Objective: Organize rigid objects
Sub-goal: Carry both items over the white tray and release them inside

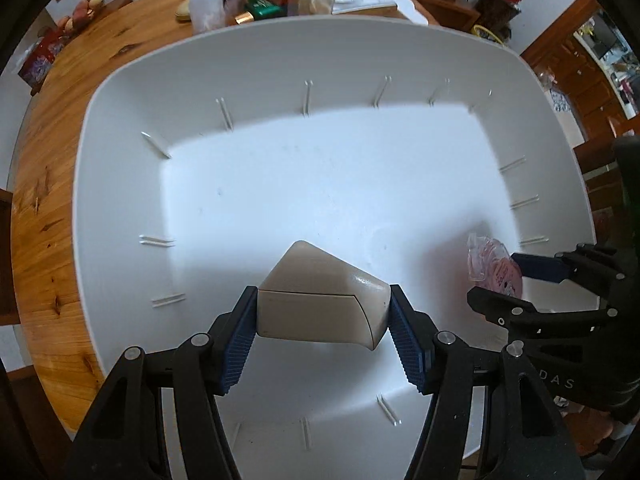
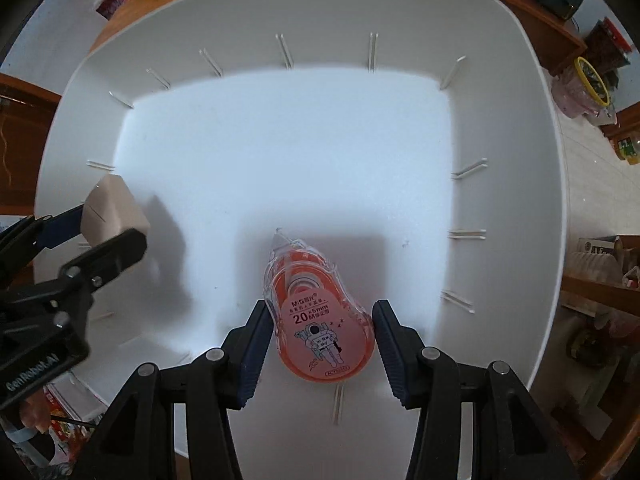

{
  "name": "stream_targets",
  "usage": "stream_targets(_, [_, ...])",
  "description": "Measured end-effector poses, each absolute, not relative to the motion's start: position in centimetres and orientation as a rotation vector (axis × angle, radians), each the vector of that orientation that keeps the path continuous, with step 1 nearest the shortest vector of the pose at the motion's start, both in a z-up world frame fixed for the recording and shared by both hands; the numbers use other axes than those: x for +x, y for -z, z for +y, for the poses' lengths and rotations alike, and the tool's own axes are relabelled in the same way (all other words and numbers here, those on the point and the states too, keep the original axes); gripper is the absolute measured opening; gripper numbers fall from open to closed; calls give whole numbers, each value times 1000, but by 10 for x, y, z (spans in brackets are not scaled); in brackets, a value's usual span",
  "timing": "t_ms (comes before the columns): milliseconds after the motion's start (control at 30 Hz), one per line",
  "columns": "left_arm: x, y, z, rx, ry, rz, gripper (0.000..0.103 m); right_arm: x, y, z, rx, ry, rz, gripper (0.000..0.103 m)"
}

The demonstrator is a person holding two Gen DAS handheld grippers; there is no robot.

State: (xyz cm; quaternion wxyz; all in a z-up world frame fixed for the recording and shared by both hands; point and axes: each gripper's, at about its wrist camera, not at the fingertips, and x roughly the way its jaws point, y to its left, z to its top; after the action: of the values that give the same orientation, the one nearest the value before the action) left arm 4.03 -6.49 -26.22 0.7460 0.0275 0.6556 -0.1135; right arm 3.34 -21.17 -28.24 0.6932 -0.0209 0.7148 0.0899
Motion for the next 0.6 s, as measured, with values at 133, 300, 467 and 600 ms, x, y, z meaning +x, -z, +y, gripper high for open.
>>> stream_targets(133, [36,269,-68,85,242,1459,67,31,286,-209,-87,-191,1595,53])
stream_targets(300, [32,278,-67,94,222,1498,67,26,285,-210,-92,-203,1593,57])
stream_targets(467, [27,273,-65,61,225,1509,86,21,275,-207,-114,-221,1573,64])
stream_targets(600, [24,258,-65,65,219,1490,87,16,261,-206,-143,-222,1541,66])
